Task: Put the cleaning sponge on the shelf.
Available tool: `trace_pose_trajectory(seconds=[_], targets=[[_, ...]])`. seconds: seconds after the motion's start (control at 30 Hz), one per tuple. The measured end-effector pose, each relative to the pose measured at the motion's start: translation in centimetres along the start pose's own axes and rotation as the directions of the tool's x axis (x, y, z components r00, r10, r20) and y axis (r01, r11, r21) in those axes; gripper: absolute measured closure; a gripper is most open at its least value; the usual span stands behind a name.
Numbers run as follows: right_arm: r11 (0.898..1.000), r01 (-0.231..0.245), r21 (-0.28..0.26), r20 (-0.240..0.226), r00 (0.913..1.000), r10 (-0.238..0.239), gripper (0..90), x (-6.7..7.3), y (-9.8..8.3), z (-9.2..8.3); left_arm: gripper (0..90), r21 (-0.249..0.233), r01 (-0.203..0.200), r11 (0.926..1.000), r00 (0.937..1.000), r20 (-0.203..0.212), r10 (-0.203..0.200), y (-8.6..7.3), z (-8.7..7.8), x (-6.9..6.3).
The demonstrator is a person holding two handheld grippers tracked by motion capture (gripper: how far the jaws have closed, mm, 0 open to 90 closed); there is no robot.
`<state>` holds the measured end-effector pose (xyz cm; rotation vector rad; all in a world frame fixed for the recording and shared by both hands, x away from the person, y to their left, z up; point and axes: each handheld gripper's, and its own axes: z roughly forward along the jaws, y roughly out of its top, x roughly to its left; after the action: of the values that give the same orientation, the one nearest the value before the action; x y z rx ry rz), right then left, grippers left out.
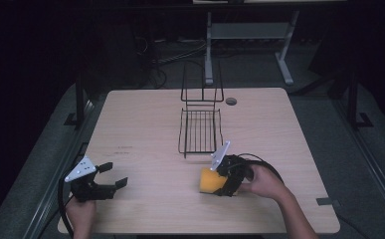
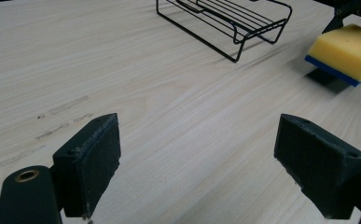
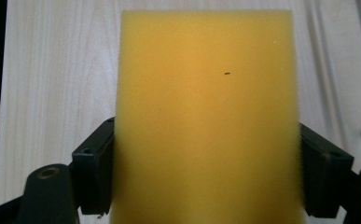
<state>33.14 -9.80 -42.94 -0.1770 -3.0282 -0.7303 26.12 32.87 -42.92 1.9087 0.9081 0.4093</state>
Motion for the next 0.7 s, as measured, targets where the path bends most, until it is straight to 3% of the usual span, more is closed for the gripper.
trace_pose_trajectory(seconds=[0.7], targets=[[0.999,0.022,-0.026,0.013,0.9997,-0.021,21.5,-2.0,2.2,-1.8,14.1,-0.005,0.008,1.0000,1.0000,-0.002,-0.008,0.0,0.0,0.1]])
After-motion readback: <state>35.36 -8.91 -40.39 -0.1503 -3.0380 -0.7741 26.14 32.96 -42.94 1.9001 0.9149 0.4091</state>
